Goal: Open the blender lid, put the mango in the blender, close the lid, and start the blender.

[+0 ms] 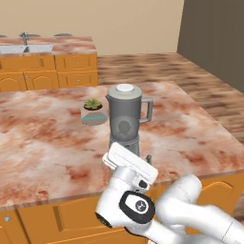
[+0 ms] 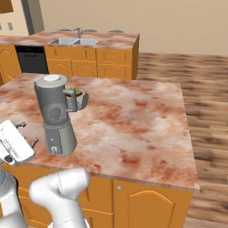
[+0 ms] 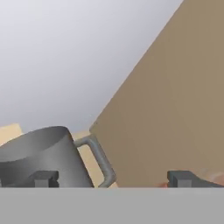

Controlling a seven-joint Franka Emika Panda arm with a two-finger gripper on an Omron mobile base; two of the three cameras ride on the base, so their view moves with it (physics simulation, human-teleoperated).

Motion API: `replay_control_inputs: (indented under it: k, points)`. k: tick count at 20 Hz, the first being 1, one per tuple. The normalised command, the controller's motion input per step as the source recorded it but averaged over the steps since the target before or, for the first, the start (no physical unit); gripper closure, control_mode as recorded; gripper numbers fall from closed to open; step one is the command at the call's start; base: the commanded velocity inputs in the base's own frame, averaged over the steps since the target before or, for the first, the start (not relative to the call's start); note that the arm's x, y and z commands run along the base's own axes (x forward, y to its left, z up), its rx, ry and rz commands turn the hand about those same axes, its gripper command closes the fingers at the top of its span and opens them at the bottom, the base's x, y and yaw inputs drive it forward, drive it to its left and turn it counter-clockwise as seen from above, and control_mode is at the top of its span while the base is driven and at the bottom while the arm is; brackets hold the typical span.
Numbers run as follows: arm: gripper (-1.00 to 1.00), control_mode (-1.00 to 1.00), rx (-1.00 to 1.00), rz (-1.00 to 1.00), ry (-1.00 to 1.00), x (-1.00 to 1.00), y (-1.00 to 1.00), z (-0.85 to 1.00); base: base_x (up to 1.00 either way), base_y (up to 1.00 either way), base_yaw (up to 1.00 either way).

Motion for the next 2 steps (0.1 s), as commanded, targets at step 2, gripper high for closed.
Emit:
replay_control_inputs:
  k: [2]
  points:
    - [-1.00, -1.00, -0.01, 0.00, -0.12, -0.72, 0.00, 0.95, 0.00, 0.00, 0.00]
